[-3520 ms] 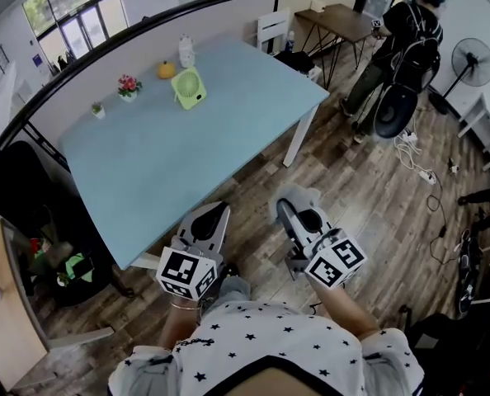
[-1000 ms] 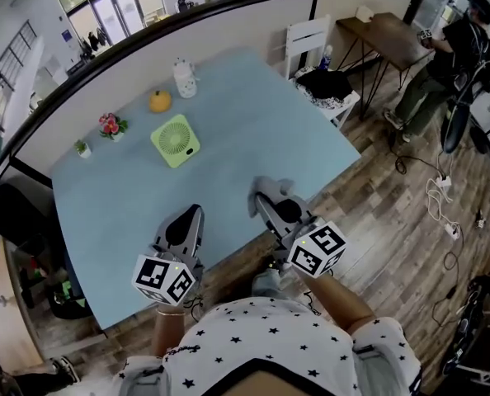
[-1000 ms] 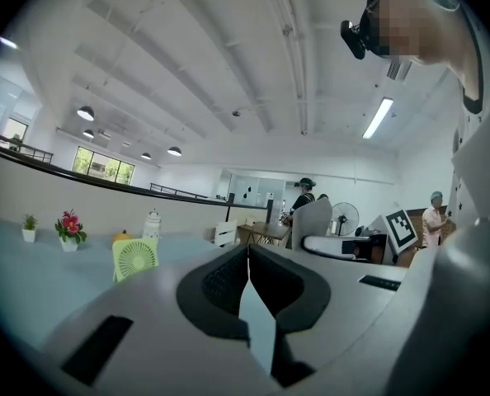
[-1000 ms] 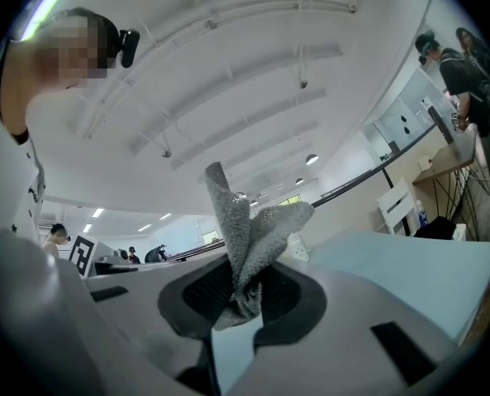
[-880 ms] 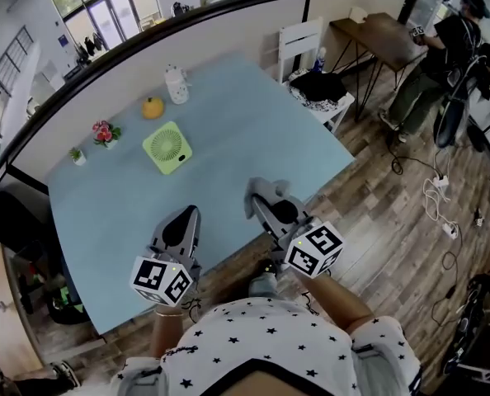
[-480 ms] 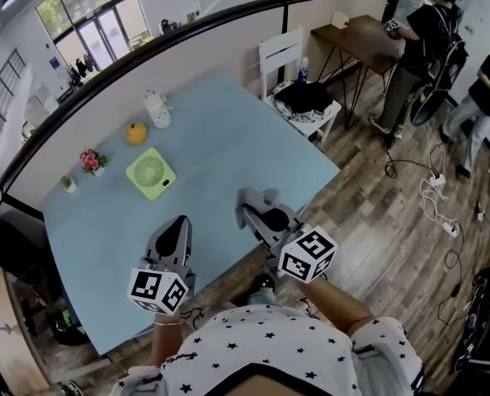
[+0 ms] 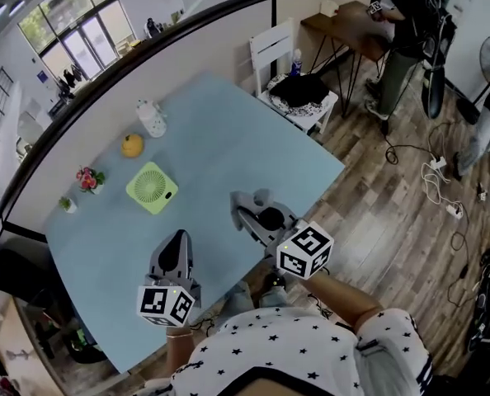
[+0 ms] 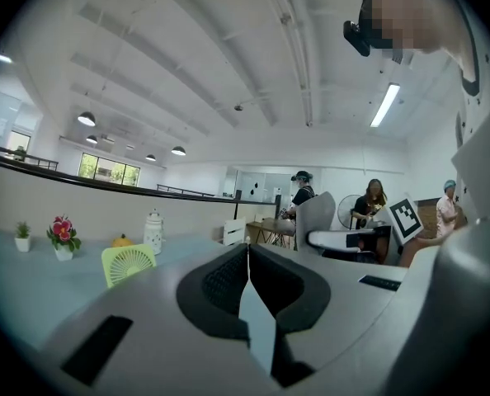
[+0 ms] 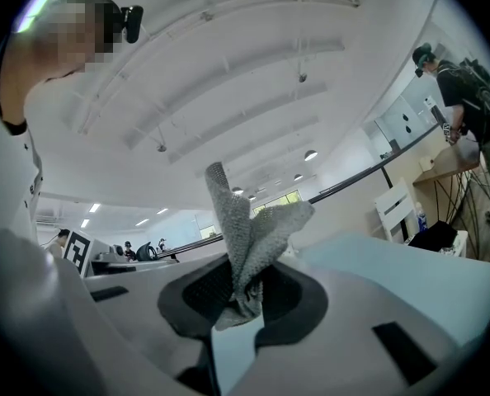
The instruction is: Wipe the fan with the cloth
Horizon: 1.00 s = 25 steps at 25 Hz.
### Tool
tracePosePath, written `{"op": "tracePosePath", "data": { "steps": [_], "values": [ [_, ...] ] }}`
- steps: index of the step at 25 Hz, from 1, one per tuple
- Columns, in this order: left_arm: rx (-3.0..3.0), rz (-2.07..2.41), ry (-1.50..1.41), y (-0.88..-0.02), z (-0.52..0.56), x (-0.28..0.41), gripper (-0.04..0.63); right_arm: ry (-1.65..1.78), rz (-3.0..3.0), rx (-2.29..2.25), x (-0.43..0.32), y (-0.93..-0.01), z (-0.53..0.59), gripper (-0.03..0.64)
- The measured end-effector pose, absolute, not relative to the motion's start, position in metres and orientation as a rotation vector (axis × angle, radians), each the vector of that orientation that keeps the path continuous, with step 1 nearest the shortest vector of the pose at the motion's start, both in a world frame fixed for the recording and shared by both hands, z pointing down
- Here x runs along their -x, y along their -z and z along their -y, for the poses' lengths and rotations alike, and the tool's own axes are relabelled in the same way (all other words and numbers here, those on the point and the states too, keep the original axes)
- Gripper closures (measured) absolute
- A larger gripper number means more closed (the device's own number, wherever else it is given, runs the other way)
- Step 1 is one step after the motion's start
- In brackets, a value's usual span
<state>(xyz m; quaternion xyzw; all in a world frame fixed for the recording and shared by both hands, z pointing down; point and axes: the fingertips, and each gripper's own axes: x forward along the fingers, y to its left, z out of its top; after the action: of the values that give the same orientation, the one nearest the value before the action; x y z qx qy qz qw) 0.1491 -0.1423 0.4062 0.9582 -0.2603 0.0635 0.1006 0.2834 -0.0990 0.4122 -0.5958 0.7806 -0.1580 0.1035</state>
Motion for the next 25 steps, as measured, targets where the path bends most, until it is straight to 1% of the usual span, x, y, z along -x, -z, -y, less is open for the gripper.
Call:
{"op": "tracePosePath", "data": {
  "steps": [13,25],
  "values": [
    [-2.799,0.905,-0.176,-0.42,0.224,-0.095,0.565,0.501,-2.364,1.772,-0.236,-0.424,0.183,0.571],
    [-2.727,1.115,-0.235,-0.446,0.266,-0.037,0.565,0.567,-2.55,1.667,-0.171,-0.451,0.259,0.571]
  ]
}}
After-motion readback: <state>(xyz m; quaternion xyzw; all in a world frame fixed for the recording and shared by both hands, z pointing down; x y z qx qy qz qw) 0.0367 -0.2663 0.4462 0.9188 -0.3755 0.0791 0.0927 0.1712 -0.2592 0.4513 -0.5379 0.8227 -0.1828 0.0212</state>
